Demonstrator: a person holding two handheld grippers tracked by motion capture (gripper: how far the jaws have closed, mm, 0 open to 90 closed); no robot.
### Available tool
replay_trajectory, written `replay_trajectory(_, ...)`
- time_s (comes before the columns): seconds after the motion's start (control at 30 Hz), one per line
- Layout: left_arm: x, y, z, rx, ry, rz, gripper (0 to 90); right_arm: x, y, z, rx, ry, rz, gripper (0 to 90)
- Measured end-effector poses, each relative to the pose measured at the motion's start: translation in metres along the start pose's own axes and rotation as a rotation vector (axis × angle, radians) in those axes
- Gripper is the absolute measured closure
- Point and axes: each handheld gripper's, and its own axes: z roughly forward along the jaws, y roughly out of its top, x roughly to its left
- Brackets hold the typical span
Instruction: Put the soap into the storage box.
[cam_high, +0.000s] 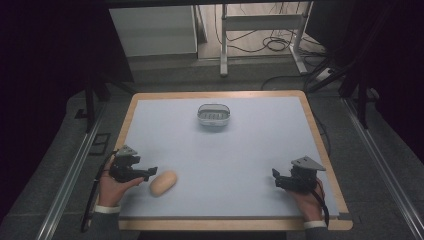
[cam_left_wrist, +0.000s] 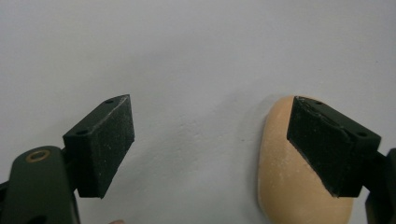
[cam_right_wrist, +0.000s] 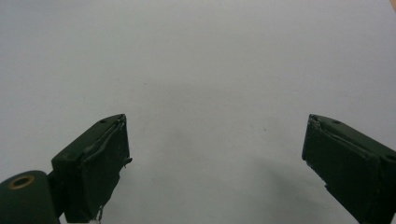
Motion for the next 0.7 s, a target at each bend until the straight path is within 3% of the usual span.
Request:
replay_trajectory(0.4,0.003,-0.002,-0.013,-0.033,-0.001,-0.002,15.3,-0.001,-0.001,-0.001,-0.014,0.004,0.000,7.5)
replay_trajectory(0.7,0.004,0.000,-0.002,0.002,0.011,0.004,15.3,-0.002,-0.002,-0.004,-0.045,0.001,0.021,7.5)
